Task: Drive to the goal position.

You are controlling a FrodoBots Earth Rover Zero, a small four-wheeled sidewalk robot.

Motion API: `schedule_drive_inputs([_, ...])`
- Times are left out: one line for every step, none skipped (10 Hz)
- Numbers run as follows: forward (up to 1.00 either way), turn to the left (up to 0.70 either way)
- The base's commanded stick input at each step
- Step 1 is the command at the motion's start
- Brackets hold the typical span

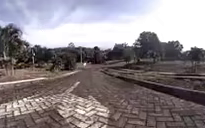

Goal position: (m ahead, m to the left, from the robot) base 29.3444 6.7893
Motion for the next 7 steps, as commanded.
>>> schedule_drive_inputs([1.00,0.00])
schedule_drive_inputs([1.00,0.00])
schedule_drive_inputs([1.00,0.00])
schedule_drive_inputs([1.00,0.00])
schedule_drive_inputs([1.00,0.00])
schedule_drive_inputs([1.00,0.27])
schedule_drive_inputs([1.00,0.18])
